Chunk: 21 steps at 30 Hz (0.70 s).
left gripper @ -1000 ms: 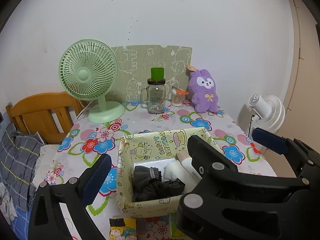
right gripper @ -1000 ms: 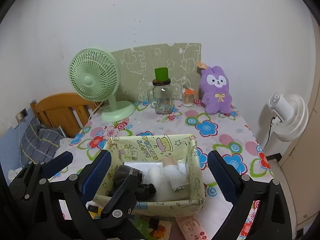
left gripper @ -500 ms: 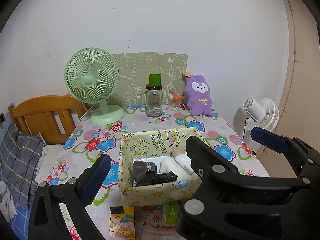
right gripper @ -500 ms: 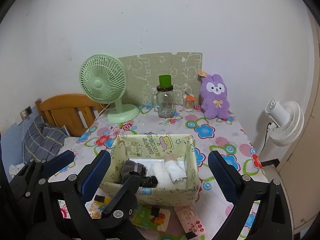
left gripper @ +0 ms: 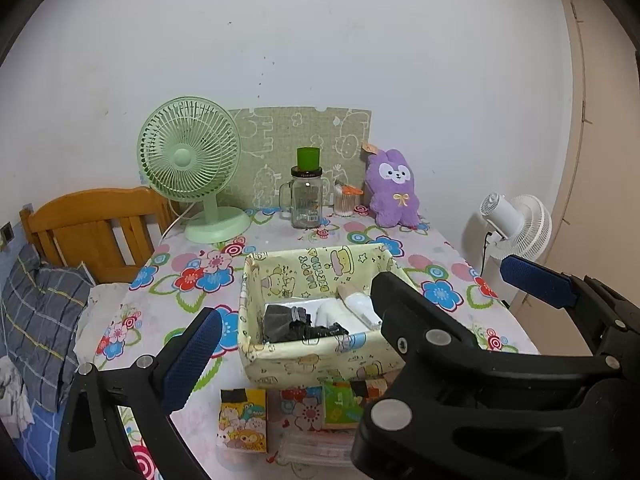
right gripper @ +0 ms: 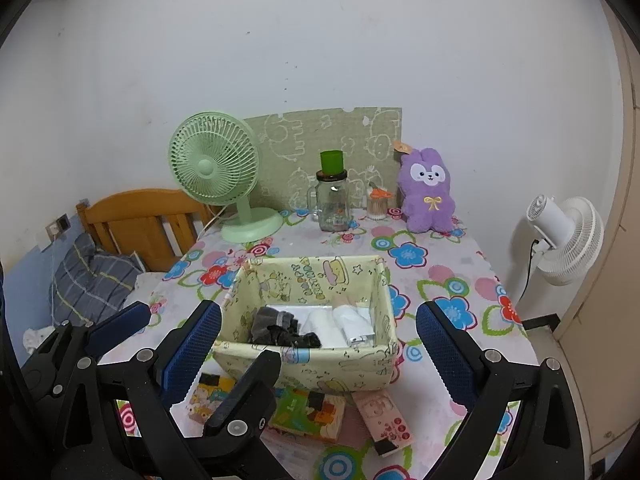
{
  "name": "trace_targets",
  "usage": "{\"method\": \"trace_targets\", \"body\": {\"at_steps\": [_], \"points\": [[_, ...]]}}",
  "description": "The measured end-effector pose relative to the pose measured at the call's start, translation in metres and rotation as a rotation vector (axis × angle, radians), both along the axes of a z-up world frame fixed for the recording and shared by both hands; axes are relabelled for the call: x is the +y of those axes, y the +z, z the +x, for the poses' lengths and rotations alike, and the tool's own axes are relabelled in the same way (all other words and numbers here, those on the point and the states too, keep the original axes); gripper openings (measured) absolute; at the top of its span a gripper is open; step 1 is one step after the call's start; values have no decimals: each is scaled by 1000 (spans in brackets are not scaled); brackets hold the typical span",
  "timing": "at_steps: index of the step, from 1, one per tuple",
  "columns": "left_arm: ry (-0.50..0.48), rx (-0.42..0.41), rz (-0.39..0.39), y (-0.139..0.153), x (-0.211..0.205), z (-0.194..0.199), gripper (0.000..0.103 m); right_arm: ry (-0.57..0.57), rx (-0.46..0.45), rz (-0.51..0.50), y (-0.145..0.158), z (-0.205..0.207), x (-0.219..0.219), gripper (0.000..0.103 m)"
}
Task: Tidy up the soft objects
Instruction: 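Withdraw both tools up and back from the fabric box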
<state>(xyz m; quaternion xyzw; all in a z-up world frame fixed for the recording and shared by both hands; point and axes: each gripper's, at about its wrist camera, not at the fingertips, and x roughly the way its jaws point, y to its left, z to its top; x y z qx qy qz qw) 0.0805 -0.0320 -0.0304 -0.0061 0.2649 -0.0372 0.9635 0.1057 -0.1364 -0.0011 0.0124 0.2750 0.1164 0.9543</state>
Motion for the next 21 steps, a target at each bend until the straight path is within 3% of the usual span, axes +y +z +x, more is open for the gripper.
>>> {"method": "trace_targets", "body": {"at_steps": [21], "points": [[-7,27,-2,-31,-3,-16,103,-5,11,-3,-30,-24,-2,99]]}}
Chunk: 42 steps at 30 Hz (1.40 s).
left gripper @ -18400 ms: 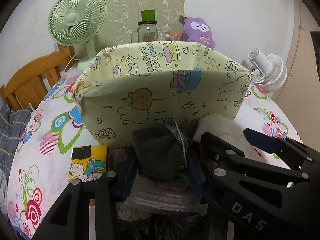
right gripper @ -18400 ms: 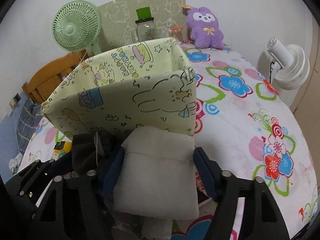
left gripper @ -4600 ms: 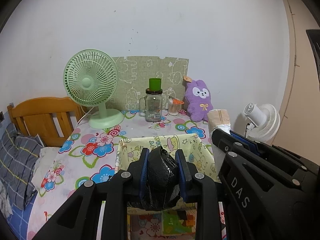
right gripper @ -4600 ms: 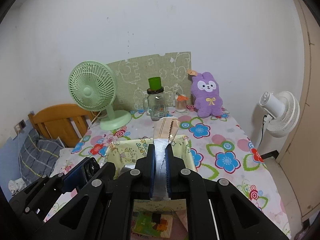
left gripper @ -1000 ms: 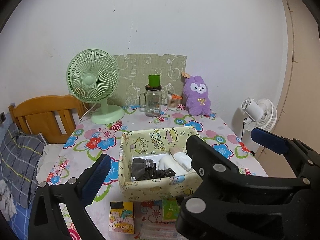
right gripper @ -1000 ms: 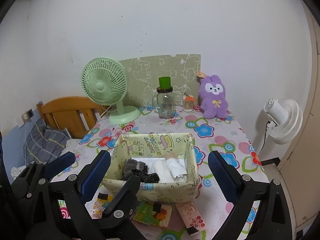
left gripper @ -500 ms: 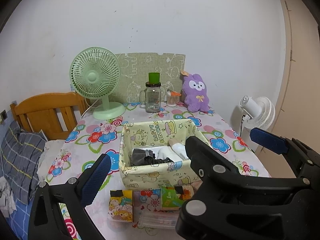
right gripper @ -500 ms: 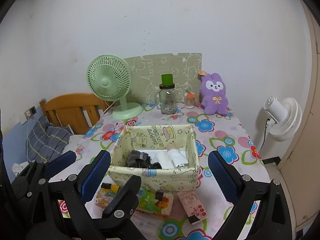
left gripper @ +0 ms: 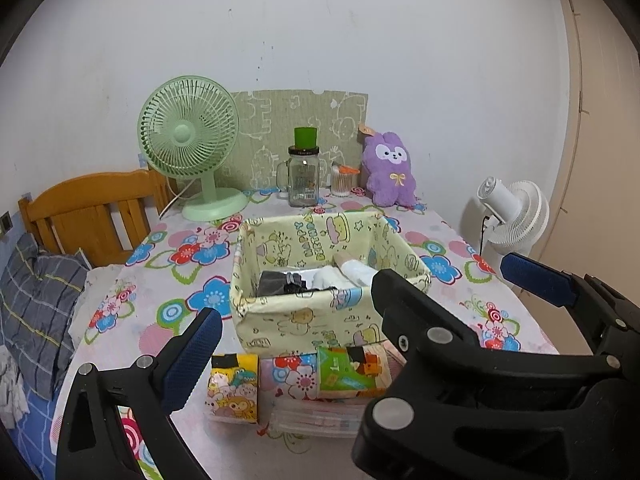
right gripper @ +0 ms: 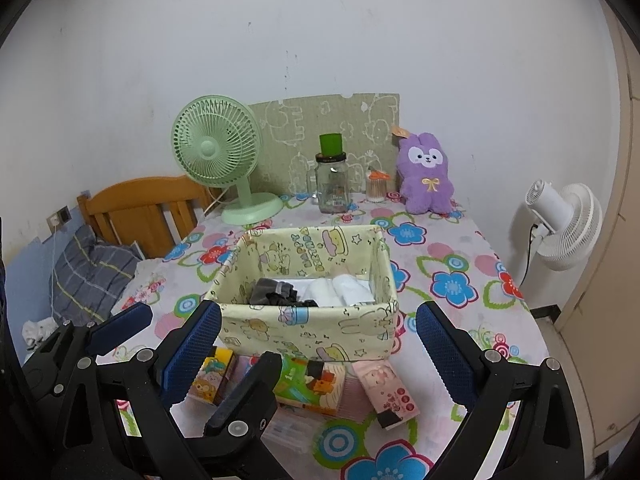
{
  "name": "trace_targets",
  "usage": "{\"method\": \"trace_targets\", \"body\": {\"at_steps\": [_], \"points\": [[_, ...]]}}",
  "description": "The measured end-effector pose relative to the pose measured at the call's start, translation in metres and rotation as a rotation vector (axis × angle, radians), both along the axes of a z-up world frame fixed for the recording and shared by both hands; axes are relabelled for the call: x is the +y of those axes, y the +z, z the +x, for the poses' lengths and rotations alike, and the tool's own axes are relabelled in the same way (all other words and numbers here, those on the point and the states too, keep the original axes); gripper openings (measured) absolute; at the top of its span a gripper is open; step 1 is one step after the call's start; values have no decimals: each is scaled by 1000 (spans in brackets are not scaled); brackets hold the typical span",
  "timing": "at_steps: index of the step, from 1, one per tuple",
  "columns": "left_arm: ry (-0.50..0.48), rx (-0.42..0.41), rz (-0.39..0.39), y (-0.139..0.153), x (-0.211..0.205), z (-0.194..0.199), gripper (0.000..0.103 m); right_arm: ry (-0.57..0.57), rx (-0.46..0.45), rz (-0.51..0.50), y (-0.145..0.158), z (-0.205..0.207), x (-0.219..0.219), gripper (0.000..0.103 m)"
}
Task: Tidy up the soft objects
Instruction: 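Withdraw both tools up and back from the fabric box, then lower the left tool onto the green book while the right tool approaches the pink package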
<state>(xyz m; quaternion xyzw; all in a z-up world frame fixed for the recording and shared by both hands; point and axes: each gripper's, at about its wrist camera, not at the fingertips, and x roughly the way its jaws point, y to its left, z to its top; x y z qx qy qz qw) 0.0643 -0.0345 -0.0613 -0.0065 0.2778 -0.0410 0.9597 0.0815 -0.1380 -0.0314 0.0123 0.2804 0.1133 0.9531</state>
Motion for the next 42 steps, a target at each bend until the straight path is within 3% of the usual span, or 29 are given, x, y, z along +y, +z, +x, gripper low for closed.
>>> {"method": "trace_targets", "body": {"at_steps": [12,21,31,42], "points": [[-14,27,1,-32,-4,0,103,-1,16,-5,-31,-2,-3,98],[-15,73,22,-56,-7,7,103,-6,80,-7,-60,8,-4,93],[-31,129,36,-74,-18,21,102,-32,136,-16,-83,22,-11,84],[-66,177,58,-88,-37,40,102,-76,181,0,-100,35,-30,83]]}}
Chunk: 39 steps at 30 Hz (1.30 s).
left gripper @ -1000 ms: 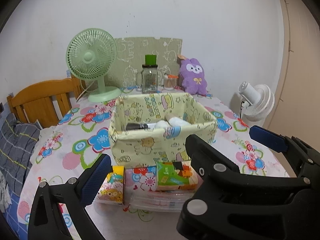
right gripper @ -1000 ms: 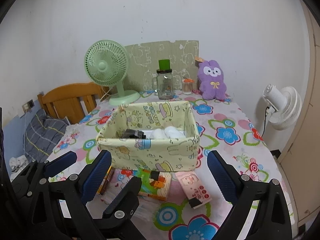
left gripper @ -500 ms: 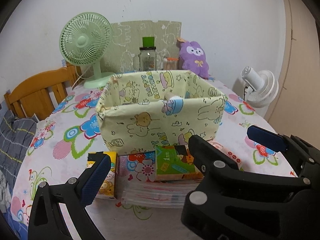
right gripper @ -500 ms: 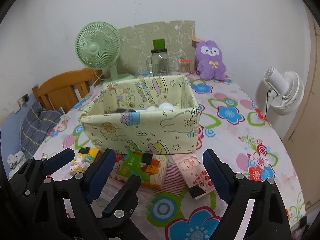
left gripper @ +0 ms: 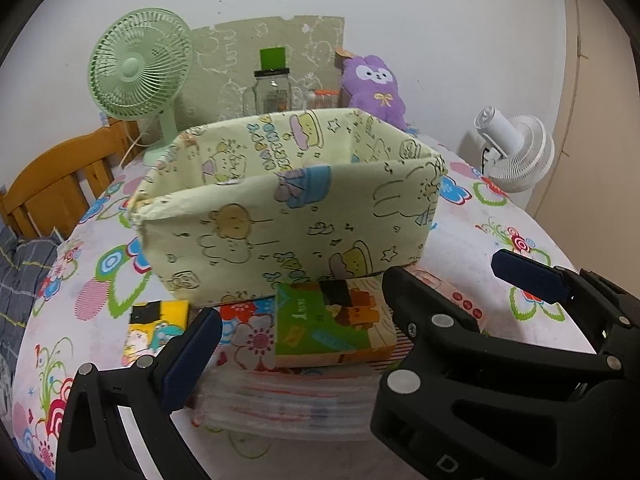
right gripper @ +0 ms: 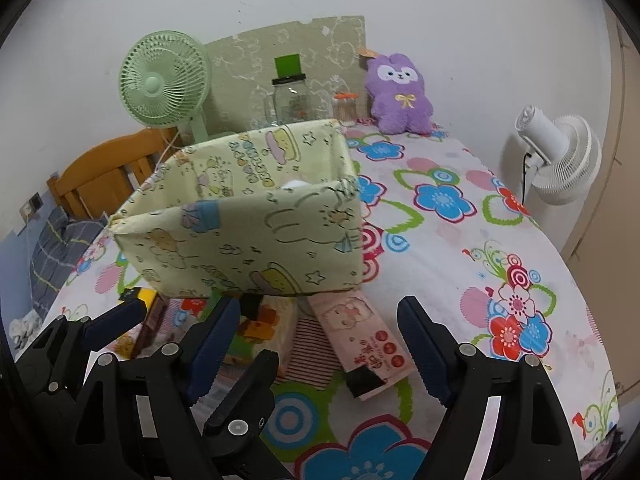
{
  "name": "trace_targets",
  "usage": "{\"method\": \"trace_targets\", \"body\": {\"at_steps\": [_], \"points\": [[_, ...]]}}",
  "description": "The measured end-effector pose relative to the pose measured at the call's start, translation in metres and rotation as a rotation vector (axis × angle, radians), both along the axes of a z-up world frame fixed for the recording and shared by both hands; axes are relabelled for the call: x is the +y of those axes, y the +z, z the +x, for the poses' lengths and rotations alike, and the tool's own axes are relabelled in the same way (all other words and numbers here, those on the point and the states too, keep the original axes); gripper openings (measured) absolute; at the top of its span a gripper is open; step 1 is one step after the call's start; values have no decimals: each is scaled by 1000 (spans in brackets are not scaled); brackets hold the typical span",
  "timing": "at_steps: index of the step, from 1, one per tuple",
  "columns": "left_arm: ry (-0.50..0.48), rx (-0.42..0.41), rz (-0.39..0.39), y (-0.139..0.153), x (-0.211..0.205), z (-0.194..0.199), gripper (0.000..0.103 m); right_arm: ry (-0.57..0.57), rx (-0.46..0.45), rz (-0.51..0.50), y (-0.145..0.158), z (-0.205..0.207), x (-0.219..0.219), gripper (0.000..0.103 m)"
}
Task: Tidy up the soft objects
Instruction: 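Lower the left tool onto the green book while the right tool approaches the pink package, then grasp the green book with the left tool while the right tool grasps the pink package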
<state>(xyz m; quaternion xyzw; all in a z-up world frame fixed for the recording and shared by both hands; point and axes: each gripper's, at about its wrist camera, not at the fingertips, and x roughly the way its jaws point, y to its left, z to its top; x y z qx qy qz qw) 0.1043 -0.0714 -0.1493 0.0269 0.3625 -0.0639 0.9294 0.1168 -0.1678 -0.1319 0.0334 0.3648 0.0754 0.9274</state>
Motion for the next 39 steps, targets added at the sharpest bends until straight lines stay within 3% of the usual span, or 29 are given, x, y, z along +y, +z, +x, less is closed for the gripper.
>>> {"method": "trace_targets", "body": {"at_steps": [15,24,30,39], "points": [[-13,77,9,-23,-15,24,98,-32,73,0,-22,20,-18,80],[2,138,11,-35,-12,34,78,-26,123,11,-35,31,-19,79],[-6,138,17,-34,-12,32,75,-19,143,10,-41,37,-19,74],[-12,142,21,-34,-10,23,74,-10,154,-34,-43,38,-11,52]]}}
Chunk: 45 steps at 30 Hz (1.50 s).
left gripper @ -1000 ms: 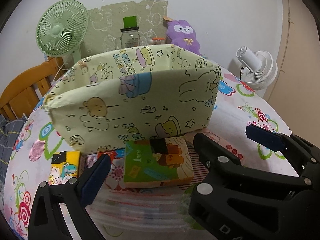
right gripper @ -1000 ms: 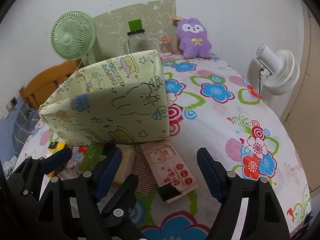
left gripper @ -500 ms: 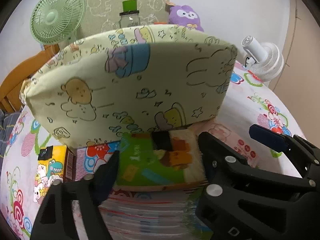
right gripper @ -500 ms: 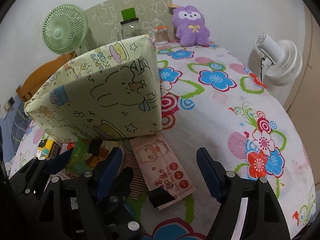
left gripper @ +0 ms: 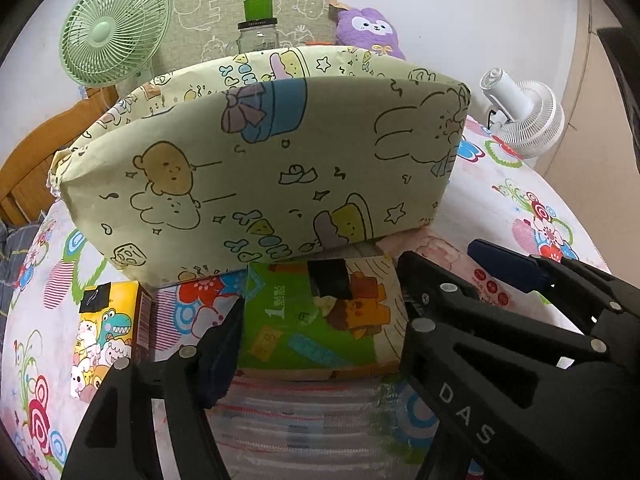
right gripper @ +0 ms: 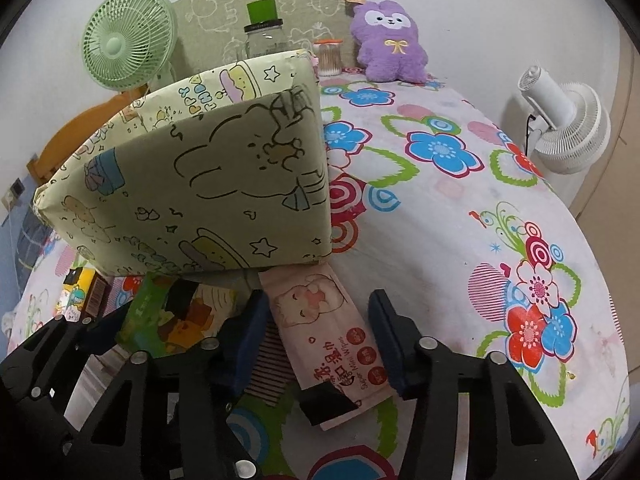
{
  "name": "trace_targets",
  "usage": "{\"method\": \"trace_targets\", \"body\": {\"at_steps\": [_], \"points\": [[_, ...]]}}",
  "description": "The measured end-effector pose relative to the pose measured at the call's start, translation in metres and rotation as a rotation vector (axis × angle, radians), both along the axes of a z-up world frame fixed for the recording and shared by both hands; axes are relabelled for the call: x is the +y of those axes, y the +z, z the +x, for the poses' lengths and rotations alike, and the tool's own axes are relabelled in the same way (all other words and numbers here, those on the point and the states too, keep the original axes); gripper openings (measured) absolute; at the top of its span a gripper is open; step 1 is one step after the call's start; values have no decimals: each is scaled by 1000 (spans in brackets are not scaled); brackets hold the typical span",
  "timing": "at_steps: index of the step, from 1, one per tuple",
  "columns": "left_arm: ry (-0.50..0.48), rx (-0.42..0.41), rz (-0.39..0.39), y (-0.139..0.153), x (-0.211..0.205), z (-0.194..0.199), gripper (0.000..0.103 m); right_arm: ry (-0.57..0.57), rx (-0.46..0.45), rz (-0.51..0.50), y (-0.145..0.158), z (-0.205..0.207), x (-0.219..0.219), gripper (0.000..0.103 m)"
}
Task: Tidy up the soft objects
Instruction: 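Grasp the green book with the left tool while the right tool grasps the pink package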
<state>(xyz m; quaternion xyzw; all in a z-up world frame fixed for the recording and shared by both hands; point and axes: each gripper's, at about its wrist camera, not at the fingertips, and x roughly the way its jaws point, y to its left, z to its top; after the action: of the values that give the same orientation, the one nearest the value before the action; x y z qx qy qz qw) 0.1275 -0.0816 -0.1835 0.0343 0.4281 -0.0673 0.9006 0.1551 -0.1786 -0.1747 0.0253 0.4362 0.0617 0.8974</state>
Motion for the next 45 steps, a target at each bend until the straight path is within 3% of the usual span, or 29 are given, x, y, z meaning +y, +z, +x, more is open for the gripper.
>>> {"method": "trace_targets", "body": {"at_steps": [2,7,23,45], "points": [[-1,-1,2,0,0,0,74,3,1,3,0,-1,1,46],[-9,-6,9,2,0,-4,73,-9,4,13,1,-6,1,41],[-20,-61,-25,23,5,-20,72,-25,-42,15,23,-26,5,41],[-16,-184,-44,84,16,-48,72,-36,-162,17,86,-52,13,41]]}}
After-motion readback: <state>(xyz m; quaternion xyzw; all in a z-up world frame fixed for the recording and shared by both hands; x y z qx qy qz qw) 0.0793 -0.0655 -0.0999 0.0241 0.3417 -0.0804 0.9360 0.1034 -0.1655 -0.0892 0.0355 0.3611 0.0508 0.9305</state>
